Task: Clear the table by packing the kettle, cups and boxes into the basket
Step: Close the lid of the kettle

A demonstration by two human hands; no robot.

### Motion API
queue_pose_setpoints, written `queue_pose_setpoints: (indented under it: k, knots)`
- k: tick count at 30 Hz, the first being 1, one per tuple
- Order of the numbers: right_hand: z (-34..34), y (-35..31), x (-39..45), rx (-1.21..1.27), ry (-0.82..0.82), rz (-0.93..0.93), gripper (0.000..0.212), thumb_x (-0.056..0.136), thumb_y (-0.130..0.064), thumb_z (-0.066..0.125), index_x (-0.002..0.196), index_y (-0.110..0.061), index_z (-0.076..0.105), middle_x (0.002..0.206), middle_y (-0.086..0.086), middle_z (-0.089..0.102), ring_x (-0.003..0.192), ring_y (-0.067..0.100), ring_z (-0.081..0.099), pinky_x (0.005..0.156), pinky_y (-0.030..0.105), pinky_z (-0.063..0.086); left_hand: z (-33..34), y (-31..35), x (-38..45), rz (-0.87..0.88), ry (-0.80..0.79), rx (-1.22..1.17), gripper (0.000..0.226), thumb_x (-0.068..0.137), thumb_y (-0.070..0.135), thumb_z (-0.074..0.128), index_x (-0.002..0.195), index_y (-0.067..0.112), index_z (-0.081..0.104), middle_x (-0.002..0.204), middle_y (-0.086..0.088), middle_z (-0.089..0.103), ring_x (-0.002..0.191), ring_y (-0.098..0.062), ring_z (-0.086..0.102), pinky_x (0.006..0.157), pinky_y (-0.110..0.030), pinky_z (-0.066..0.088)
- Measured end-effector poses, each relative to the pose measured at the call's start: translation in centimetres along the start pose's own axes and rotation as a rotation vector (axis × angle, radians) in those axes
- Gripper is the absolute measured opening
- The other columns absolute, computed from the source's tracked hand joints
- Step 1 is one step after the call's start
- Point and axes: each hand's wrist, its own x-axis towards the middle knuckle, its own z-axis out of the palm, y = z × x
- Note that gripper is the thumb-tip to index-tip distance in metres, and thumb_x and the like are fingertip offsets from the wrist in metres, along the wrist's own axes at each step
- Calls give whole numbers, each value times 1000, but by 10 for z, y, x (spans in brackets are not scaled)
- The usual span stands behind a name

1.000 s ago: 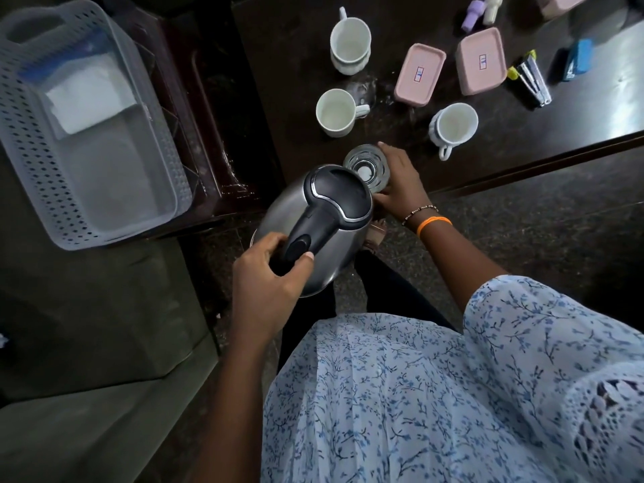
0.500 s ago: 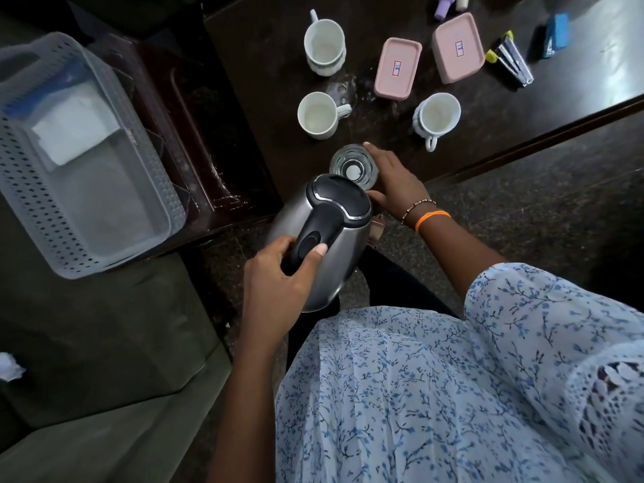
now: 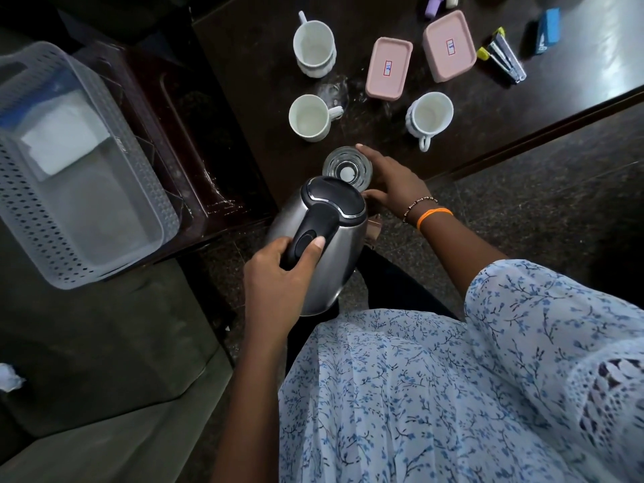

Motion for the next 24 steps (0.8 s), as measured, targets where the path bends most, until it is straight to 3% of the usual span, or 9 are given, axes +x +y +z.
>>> queue_pose_setpoints:
  k: [6, 13, 24]
  knots:
    - [0, 1, 0, 19, -21, 13, 84, 80, -29, 68, 141, -47, 14, 118, 9, 62, 105, 31, 61, 86, 44, 52, 3, 2, 4, -34, -23, -2, 34, 81, 45, 63, 63, 17, 61, 60, -10, 61, 55, -15, 53, 60, -43, 51]
    - [-1, 2, 2, 25, -50, 27, 83, 81, -28, 66, 141, -48, 11, 101, 8, 66, 94, 31, 64, 79, 44, 53, 5, 6, 6, -35, -35, 20, 33, 80, 47, 62, 62, 20, 59, 59, -6, 61, 56, -16, 56, 61, -41, 52]
    - [-1, 2, 2, 30, -64, 32, 84, 81, -29, 67, 141, -48, 10, 97, 10, 68, 92, 32, 65, 80, 45, 54, 6, 3, 5, -67, -22, 32, 35, 84, 48, 58, 68, 18, 58, 61, -3, 61, 57, -14, 55, 61, -38, 51]
